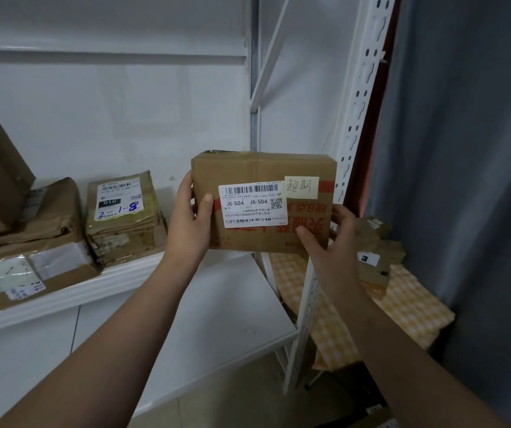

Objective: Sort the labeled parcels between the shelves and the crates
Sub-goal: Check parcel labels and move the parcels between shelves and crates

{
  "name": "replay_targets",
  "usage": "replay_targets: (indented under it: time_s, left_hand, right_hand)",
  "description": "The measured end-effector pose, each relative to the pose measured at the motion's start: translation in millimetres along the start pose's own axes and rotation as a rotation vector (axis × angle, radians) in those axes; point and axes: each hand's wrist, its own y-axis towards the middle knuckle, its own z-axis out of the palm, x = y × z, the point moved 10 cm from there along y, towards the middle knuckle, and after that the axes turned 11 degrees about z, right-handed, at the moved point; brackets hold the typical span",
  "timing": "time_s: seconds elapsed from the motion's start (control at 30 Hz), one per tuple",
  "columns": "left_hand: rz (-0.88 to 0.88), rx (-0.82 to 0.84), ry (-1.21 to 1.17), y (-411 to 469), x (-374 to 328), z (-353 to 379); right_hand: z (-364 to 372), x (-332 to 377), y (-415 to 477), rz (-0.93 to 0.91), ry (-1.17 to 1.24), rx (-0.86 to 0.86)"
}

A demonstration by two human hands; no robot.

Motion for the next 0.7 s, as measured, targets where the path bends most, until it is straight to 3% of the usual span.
replay_targets:
  time_s: [0.37, 0.7]
  left_hand:
    - [0.004, 0.101, -0.112, -23.4, -15.9, -0.9]
    - [-0.035, 0.251, -0.139, -84.8, -28.4, -32.2]
  right_hand:
    - [-14.2, 16.8, -51.1, 0.000, -0.039, -0.142]
    - [-18.4, 19.9, -163.2, 0.086, -0.115, -0.311]
